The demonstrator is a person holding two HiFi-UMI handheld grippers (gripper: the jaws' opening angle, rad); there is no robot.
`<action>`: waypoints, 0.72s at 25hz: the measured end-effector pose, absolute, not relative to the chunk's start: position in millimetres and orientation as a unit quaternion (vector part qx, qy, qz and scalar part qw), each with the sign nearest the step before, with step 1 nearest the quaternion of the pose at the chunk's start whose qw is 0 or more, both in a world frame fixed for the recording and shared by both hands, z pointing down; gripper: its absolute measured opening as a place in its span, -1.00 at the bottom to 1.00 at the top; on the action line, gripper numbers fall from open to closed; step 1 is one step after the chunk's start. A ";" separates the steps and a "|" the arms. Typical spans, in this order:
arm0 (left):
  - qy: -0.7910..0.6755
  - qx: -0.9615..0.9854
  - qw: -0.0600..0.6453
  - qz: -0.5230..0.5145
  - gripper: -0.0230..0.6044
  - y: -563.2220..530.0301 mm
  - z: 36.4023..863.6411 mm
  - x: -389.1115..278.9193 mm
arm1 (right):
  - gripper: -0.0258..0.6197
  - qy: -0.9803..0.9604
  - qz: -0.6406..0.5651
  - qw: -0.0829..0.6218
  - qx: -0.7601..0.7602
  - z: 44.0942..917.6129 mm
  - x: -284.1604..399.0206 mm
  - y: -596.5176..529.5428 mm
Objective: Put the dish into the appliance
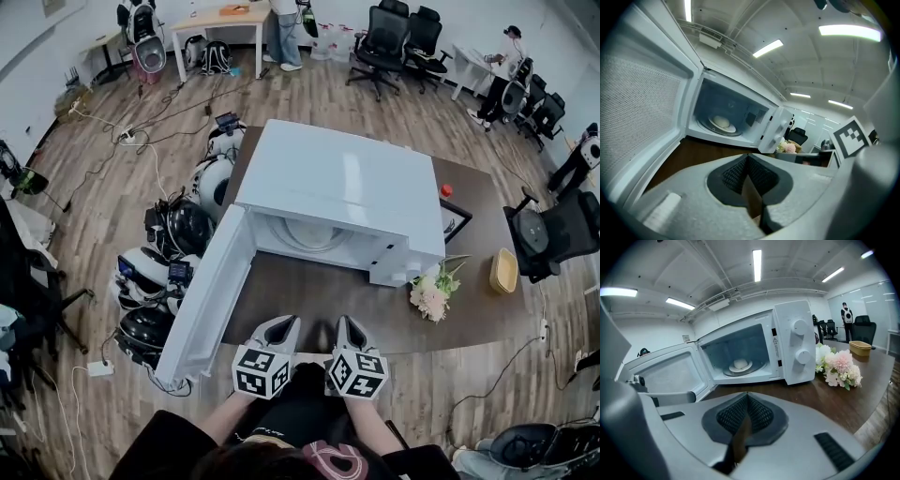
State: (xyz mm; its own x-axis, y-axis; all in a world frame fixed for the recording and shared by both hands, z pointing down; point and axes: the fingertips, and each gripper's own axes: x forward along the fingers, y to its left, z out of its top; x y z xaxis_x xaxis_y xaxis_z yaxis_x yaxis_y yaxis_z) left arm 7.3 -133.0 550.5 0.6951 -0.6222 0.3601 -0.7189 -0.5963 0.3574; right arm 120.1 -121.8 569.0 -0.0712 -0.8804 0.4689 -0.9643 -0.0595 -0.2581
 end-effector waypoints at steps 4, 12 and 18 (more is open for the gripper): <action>-0.377 0.889 0.239 0.102 -0.90 -132.5 549.5 8.0 | -0.90 -0.686 0.265 0.083 0.673 570.2 116.7 -121.2; -0.380 0.888 0.237 0.100 -0.90 -131.5 550.5 6.7 | -0.90 -0.699 0.237 0.108 0.666 566.6 111.2 -120.7; -0.378 0.889 0.238 0.101 -0.90 -130.3 551.1 6.9 | -0.90 -0.717 0.205 0.131 0.654 559.5 97.3 -121.2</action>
State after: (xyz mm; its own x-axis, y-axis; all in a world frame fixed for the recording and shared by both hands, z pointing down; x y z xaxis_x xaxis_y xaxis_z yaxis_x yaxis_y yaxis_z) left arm 6.9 -130.3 551.1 0.6932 -0.6241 0.3605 -0.7208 -0.6003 0.3467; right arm 97.3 -121.2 559.5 -0.1113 -0.8833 0.4554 -0.9906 0.0616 -0.1225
